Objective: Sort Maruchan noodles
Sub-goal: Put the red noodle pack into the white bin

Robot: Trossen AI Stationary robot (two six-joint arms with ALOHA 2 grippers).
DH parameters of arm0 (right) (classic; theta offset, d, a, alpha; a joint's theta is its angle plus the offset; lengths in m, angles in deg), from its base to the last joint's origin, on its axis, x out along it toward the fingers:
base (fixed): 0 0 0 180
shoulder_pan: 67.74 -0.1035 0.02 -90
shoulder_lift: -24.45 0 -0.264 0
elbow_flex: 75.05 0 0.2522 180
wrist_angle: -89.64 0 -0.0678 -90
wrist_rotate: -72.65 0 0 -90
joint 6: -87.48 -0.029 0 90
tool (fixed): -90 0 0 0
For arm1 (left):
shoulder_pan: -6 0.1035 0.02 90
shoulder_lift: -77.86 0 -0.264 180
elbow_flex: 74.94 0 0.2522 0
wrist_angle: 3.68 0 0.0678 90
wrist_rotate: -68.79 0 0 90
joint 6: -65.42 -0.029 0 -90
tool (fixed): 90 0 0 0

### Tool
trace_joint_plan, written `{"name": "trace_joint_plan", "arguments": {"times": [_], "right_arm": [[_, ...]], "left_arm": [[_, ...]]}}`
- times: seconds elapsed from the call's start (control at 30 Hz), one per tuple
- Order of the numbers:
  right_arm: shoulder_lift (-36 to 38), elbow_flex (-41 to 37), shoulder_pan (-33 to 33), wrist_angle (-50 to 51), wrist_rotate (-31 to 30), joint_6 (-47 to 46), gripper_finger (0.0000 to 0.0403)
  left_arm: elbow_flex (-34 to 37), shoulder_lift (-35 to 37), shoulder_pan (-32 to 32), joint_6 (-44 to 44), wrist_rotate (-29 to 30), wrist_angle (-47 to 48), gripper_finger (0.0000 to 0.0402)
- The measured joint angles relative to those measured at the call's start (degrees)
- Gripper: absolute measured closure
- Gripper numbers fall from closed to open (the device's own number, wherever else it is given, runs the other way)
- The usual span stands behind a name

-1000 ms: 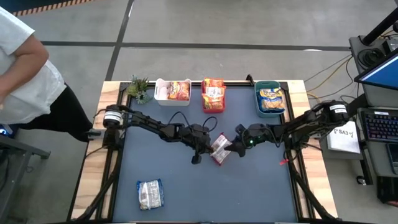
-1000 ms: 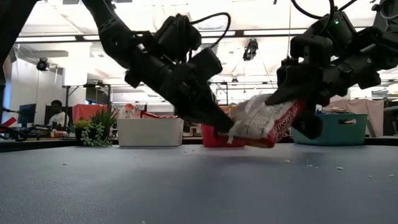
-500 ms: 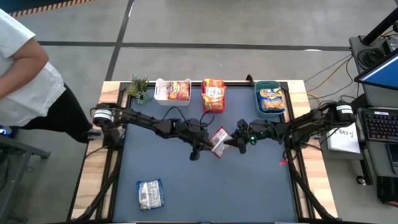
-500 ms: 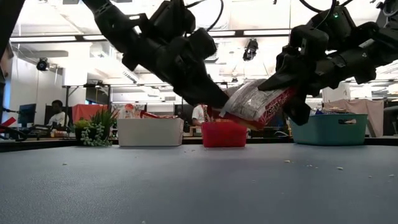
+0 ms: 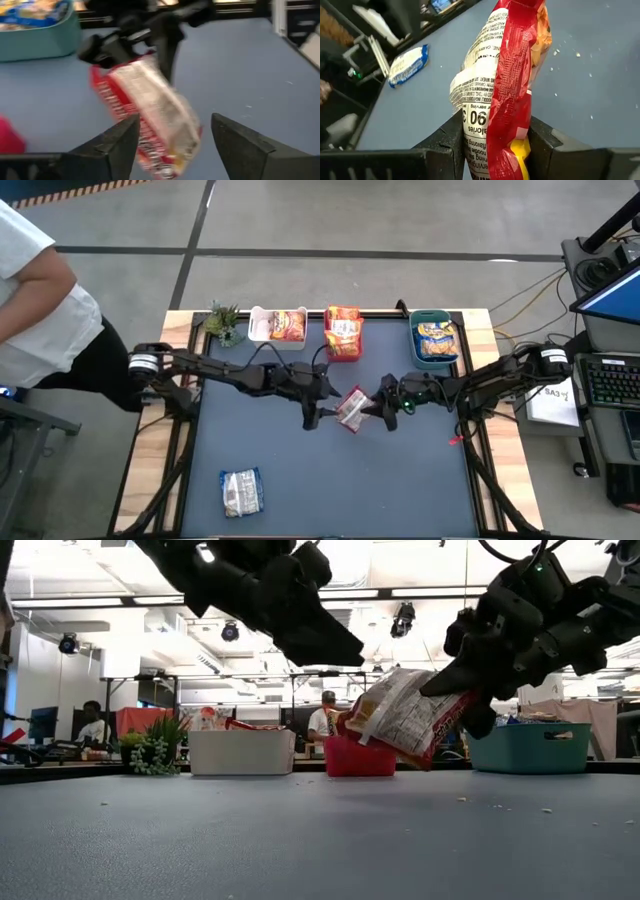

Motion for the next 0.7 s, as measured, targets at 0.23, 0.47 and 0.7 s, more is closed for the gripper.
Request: {"name": "trace_joint_plan", "arguments": {"times": [0.23,0.47,0.7], "right_arm": [[0.0,0.0,-0.3,0.0,0.0,7.0,0.0276],[0.0,5.1,-1.4,9.1,-0.4,13.5,0.0275],[-0.1,12.3,-5.5,22.4,-9.2,24.2,0.0275]], "left_arm": [[0.0,-1.6,0.0,2.7,1.7,-3.4,0.0133],[0.0,-5.1,0.8,5.4,1.7,-8.2,0.0111],[0.0,-7.9,1.9,8.8,1.8,-9.7,0.0111]]}}
